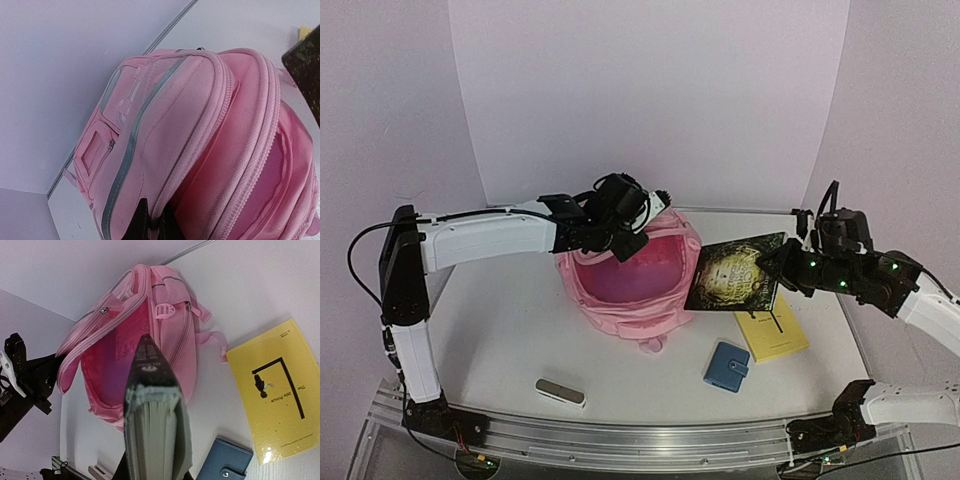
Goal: Pack the student bag
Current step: Place the book at the center of the board.
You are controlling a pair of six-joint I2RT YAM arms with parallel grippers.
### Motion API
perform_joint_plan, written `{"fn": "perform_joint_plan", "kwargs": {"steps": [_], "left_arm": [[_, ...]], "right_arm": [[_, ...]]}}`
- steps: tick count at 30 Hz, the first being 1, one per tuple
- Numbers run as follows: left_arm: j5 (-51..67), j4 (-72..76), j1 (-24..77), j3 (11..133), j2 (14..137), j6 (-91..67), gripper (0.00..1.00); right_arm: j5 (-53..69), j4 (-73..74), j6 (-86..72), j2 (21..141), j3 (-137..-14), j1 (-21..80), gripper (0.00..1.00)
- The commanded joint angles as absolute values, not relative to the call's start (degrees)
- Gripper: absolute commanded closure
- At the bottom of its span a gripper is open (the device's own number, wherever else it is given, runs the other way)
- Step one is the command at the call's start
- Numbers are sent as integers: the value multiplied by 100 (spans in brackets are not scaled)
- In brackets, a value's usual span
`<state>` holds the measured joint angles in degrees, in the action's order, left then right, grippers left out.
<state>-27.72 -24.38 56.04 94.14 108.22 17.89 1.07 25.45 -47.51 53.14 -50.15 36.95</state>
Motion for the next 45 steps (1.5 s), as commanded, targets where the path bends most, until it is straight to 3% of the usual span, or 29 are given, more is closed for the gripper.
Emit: {"fn": "perform_joint_plan", "kwargs": {"steps": [1,16,26,33,43,45], "left_arm": [[-2671,-2265,5637,10143,10343,1567,100],[-1290,-2675,5687,10577,10181,821,100],[-861,-2651,5679,10602,10187,418,100],[-704,-2650,5678,10501,10149,252,100],[-682,-2841,5619,10505,10127,51,100],[-636,-2881,5581,10500,10114,-41,100]], "right_arm": [[896,801,-5571,5289,-4796,3721,100],[245,-1141,-6869,6106,-4104,3757,100],[-1948,-2937,-7672,7407,-4008,4642,100],[-4357,-3904,-8563,8718,-4215,5800,100],[-5076,-3922,-8795,10722,-5615,5851,100],[-5213,-3912,-8834,11071,-5892,5841,86]]}}
